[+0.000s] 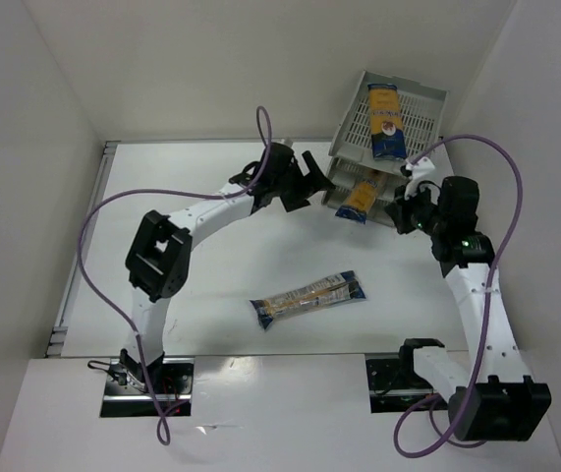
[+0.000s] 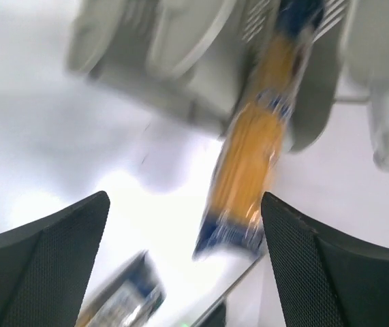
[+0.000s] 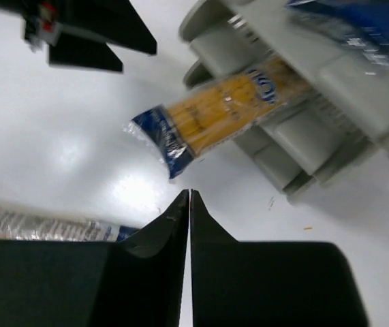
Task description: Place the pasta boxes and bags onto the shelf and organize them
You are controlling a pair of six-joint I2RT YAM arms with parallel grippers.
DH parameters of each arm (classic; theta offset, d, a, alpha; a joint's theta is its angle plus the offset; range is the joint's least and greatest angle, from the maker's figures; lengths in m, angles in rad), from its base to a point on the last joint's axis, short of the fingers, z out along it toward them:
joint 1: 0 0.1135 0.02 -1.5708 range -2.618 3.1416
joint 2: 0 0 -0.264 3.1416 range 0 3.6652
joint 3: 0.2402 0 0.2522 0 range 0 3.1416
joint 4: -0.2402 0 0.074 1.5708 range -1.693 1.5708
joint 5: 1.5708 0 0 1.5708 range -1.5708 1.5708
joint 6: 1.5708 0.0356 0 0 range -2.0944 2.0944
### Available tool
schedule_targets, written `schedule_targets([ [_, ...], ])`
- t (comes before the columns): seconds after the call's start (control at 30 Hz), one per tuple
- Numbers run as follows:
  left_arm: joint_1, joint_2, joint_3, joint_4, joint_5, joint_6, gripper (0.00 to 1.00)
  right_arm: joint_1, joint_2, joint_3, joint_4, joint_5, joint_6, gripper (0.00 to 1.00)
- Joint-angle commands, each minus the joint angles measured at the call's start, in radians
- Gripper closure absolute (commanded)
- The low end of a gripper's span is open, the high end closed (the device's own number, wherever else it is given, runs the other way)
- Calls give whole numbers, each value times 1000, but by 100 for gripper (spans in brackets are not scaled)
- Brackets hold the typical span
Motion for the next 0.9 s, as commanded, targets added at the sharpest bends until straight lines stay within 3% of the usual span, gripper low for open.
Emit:
schedule_targets([
  [0.0, -5, -149, -101, -29, 49, 101, 0, 97, 59, 71, -73, 57, -89, 97],
  [0.1, 22, -241, -194, -66, 36, 192, 0, 192, 140, 114, -97, 82, -110, 100],
  [0.23, 79, -395, -360, -90, -85, 376, 0, 303, 214, 123, -98, 117, -136, 100],
  [0.3, 121, -445, -445, -90, -158, 446, 0, 326, 247, 141, -124, 126, -147, 100],
  [0.47, 167, -568, -611, -80, -181, 482, 0, 337, 355, 151, -162, 159, -147, 100],
  [0.87, 197, -592, -669, -60, -260, 497, 0, 337, 475, 123, 220, 491, -152, 100],
])
